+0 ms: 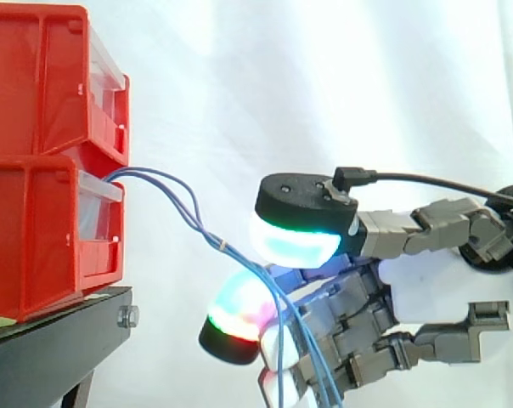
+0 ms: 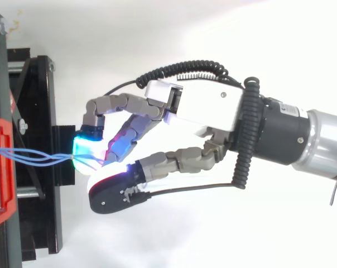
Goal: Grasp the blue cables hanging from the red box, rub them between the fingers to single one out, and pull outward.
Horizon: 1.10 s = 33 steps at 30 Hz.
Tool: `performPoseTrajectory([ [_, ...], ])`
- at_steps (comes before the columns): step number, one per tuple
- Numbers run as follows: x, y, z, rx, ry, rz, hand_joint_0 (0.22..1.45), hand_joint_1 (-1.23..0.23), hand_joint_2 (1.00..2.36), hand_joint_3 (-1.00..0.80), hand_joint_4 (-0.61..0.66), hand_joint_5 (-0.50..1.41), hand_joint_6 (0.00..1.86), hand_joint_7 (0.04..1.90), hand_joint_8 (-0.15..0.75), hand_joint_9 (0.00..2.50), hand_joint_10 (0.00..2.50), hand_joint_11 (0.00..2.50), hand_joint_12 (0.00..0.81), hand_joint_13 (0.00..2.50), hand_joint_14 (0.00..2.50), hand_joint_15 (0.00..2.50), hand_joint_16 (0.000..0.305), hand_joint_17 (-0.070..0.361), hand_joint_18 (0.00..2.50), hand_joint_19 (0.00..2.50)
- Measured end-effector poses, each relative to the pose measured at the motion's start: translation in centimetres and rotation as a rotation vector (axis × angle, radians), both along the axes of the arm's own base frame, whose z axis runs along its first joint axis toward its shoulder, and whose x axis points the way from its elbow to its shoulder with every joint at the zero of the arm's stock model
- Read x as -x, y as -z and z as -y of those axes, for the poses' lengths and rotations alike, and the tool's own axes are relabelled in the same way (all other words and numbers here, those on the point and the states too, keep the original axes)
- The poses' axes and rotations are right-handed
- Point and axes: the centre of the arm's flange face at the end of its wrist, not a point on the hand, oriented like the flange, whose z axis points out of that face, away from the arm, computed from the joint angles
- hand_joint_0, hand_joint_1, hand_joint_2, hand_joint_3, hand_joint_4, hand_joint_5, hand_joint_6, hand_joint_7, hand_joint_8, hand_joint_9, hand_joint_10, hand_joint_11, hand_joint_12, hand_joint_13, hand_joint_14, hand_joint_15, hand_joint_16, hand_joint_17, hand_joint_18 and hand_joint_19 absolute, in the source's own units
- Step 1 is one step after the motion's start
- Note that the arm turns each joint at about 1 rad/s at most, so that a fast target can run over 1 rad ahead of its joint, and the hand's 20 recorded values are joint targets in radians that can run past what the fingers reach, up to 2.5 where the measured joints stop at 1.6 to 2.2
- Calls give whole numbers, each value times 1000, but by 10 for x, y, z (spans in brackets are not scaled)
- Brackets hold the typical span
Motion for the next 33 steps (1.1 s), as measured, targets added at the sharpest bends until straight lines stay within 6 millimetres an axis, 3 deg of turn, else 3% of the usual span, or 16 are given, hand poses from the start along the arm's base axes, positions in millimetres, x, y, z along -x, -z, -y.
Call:
performPoseTrajectory([
  [23,-8,-33,4,63,134,86,627,-780,1006,-415,237,-72,500,1360,235,1070,15,375,301,941,28,592,46,103,678,636],
  [28,-11,-29,-4,95,146,97,625,-783,1007,-409,233,-73,500,1360,232,1067,15,382,302,939,28,593,46,103,677,634],
  [33,-15,-12,-13,96,146,92,624,-782,1007,-415,248,-72,500,1350,231,1067,17,378,301,940,27,588,46,103,675,636],
])
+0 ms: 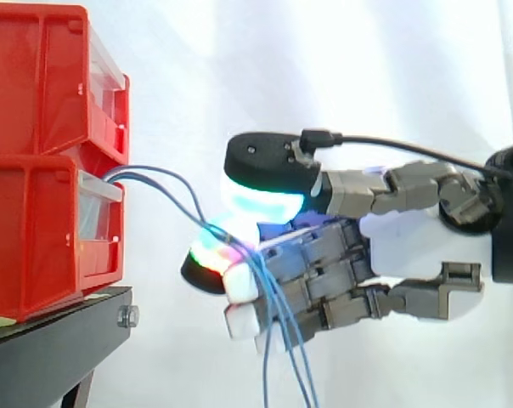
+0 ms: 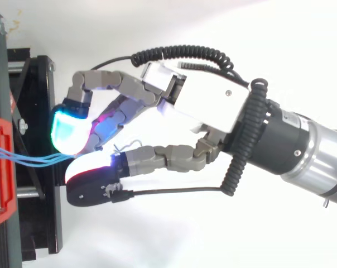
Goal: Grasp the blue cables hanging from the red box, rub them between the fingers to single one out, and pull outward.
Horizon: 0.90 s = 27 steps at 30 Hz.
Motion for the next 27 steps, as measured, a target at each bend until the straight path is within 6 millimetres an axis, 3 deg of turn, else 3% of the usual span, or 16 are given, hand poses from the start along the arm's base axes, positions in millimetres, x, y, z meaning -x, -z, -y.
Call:
performPoseTrajectory([
  [12,6,50,-25,-50,-32,-10,621,-764,1007,-415,243,-74,500,1331,236,1083,15,381,301,941,29,590,45,102,677,636],
  [27,2,54,-39,-44,-47,46,621,-746,1007,-417,247,-76,501,1302,238,1124,15,385,299,999,28,635,45,101,685,644],
])
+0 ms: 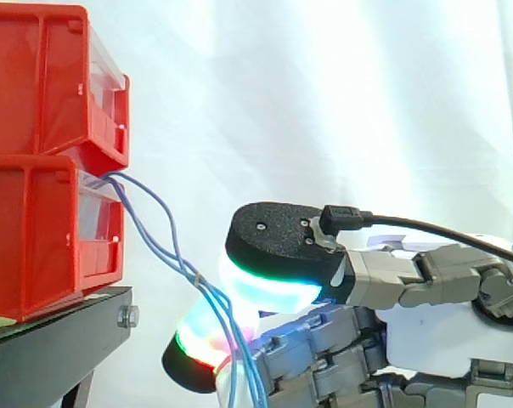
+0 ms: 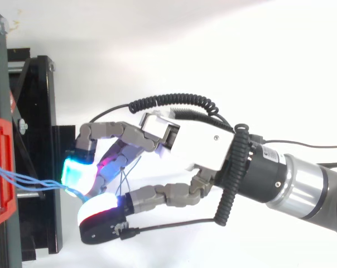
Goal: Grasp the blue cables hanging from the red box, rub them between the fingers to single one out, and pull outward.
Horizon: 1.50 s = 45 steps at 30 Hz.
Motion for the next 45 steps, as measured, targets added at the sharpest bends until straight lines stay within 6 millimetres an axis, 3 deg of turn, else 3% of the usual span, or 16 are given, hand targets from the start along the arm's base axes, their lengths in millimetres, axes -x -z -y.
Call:
performPoseTrajectory([
  [15,-8,0,-5,-23,12,79,619,-732,1006,-429,247,-76,502,1294,244,1135,15,395,297,993,30,627,45,102,687,645],
  [20,-24,22,-6,-53,-11,91,619,-728,1005,-427,250,-74,502,1298,238,1139,16,390,297,997,28,633,45,101,687,644],
  [24,-32,26,-8,-78,-31,90,620,-724,1007,-422,251,-72,501,1309,242,1148,17,390,298,1001,28,631,45,101,689,646],
  [36,-33,24,-3,-137,-45,76,623,-701,1008,-409,238,-67,501,1332,244,1158,15,390,300,1006,28,628,45,101,698,646],
  [42,-30,10,8,-143,-36,67,621,-702,1009,-383,221,-70,505,1407,250,1146,19,418,303,1007,30,635,45,102,702,642],
  [45,-27,0,14,-139,-33,54,614,-719,1011,-346,221,-102,601,1255,257,1127,17,466,308,1001,28,635,46,103,702,642],
])
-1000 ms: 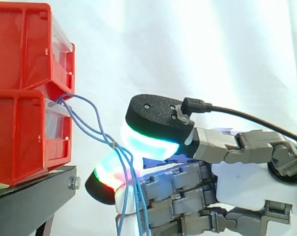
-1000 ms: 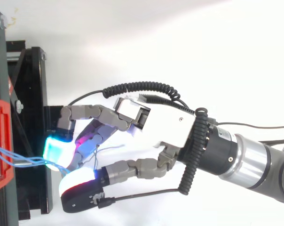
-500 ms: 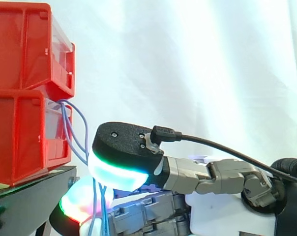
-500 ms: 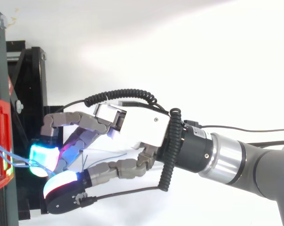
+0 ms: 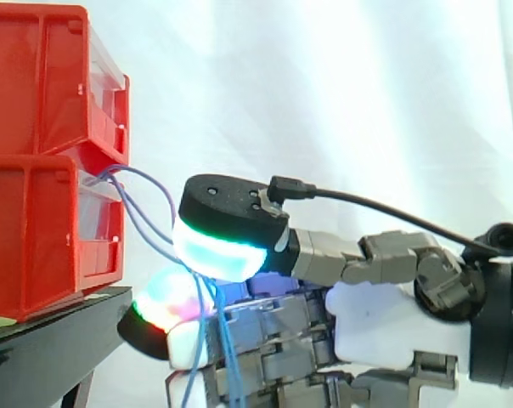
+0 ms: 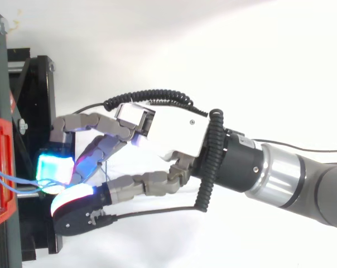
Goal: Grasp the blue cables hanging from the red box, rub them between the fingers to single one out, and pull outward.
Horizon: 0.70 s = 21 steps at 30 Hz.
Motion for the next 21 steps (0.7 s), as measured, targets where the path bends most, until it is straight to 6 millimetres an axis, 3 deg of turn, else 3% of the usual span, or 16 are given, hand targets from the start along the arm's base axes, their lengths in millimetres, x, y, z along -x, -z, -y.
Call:
performPoseTrajectory([
  [2,2,-8,4,4,-2,-12,606,-754,1014,-292,215,-131,695,1101,268,1097,18,499,308,986,29,632,46,104,703,644],
  [17,11,-23,11,28,-36,-77,627,-819,1018,-220,169,-179,847,853,274,1092,23,657,317,970,29,646,48,108,705,634],
  [21,16,-34,12,35,-44,-102,670,-922,1017,-256,157,-187,869,816,273,1102,23,743,318,960,31,646,48,108,707,616],
])
